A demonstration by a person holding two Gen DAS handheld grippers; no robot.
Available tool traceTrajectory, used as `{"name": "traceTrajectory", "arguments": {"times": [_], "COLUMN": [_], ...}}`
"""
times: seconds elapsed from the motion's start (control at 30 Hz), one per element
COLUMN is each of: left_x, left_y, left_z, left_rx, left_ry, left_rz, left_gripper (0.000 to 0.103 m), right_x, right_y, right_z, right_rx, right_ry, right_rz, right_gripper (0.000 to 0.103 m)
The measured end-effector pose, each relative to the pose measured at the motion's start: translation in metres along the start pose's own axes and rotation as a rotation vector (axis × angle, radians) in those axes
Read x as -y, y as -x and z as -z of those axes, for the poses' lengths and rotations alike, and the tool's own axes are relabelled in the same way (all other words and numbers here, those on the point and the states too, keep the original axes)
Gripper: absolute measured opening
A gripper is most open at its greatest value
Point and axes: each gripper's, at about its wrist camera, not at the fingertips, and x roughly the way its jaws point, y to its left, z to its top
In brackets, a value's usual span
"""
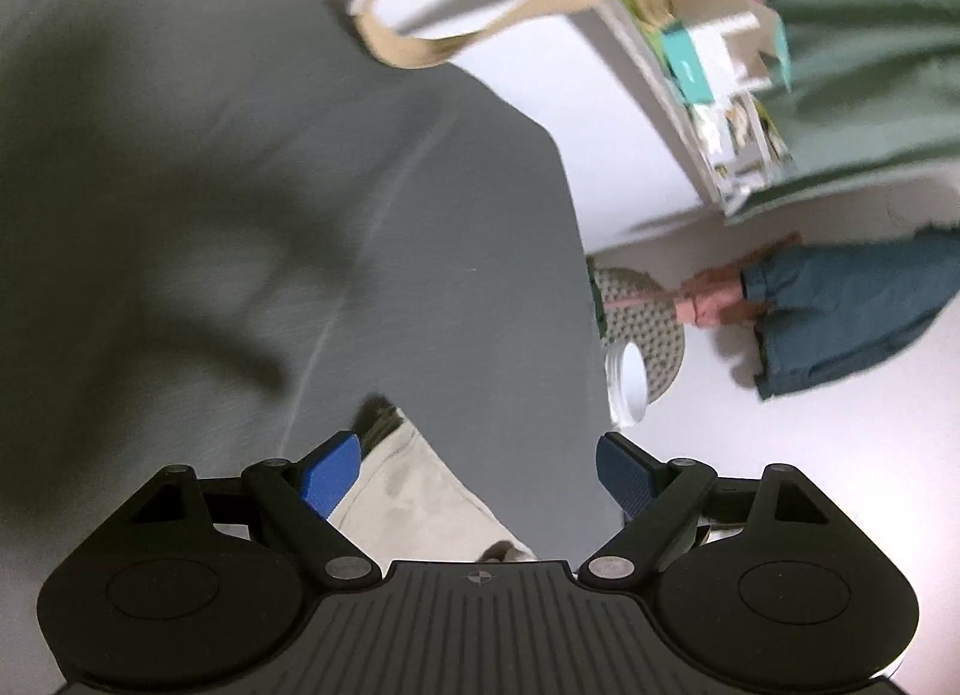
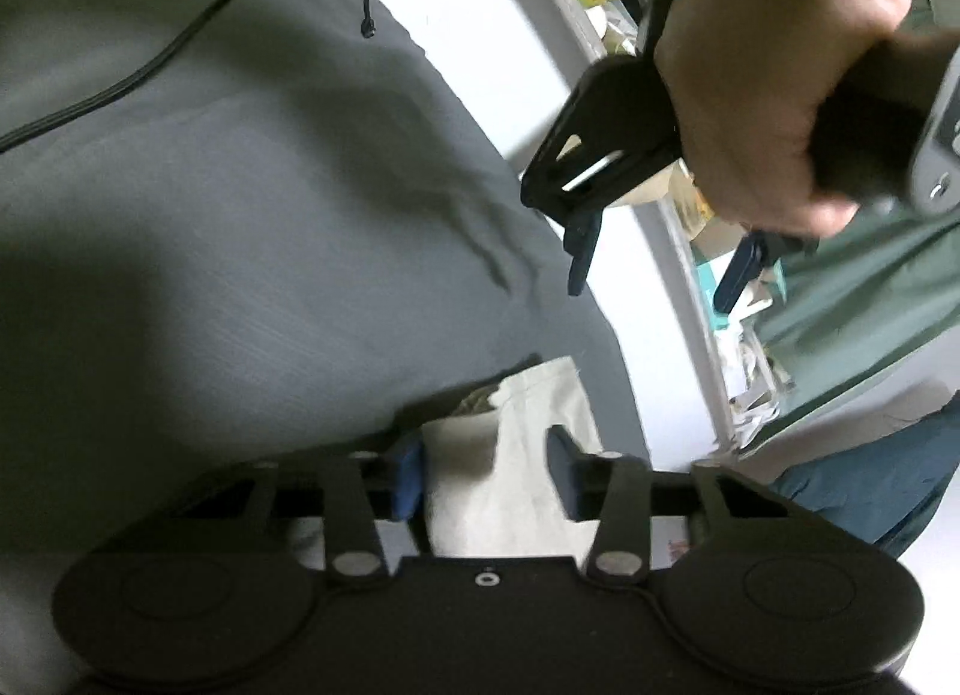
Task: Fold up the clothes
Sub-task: 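Lift the shirt end with the right gripper and fold it over the bundle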
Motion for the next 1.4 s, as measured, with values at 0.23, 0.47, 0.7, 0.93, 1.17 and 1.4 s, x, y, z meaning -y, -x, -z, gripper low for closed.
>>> {"name": "traceTrajectory", "arguments": {"times": [0.23, 0.47, 0.7, 0.93, 1.17, 1.4], "left_x": [-0.008, -0.012, 0.014, 0.04, 0.064, 0.08], "left_y": [-0.003, -0.001, -0.012, -0.059, -0.063, -0.074], "left_z": [0.002, 0.012, 0.037, 0.094, 0.129, 0.158], "left_rx": [-0.032, -0.04, -0.055, -0.222, -0.242, -0.287], "left_ry": [-0.002, 0.026, -0.122, -0.29, -0.474, -0.621], "left_rz": [-0.01, 0.001, -0.037, -0.08, -0.037, 0.018], "left_gripper": [0.087, 0.088, 0.088, 0.088, 0.088, 0.088], "right_x": [0.042, 0.16, 0.217, 0.19, 0.196, 0.172], "right_y": [0.01, 0.014, 0.026, 0.014, 0.04, 0.017], "right_z": [0.011, 0.065, 0.198, 0.281, 0.252, 0.278], "right_rx": [0.049, 0.065, -0.025, -0.195, -0.089, -0.259], "right_ry": [-0.247, -0.943, -1.429, -1.639, -1.407, -1.595], "right_rz": [-0.005, -0.18, -0.066, 0.006, 0.145, 0.036], "right_gripper": [0.01, 0.009, 0.009, 0.009, 0.009, 0.009]}}
